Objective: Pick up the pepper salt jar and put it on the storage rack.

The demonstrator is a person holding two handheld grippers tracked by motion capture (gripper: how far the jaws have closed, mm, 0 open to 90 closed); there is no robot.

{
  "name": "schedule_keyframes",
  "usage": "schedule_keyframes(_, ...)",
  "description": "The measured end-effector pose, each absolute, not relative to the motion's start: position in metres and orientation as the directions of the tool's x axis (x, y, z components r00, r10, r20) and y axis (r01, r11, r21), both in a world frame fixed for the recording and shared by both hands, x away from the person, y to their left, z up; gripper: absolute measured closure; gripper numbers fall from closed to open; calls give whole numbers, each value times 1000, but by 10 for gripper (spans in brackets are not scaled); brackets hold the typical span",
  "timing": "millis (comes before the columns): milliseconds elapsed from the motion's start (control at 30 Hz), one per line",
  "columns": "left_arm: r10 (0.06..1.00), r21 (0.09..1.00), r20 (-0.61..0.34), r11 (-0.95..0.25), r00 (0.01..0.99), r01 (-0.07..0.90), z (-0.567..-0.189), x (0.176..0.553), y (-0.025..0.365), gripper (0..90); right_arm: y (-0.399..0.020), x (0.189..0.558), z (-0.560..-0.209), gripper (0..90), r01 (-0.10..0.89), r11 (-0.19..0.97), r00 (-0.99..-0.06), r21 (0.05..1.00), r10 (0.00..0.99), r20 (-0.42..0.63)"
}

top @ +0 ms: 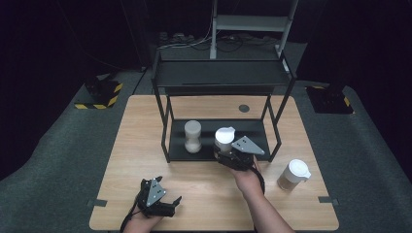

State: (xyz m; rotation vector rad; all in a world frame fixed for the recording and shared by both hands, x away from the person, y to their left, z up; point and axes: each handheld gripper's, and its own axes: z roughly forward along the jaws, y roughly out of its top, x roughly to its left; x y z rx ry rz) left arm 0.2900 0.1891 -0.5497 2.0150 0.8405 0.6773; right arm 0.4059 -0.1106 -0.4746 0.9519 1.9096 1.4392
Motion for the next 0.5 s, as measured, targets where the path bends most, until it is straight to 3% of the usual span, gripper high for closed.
schedule_keyframes(500,759,850,149,-426,634,310,-549,290,190,11,-100,420,-478,303,202,190,-577,961,816,-40)
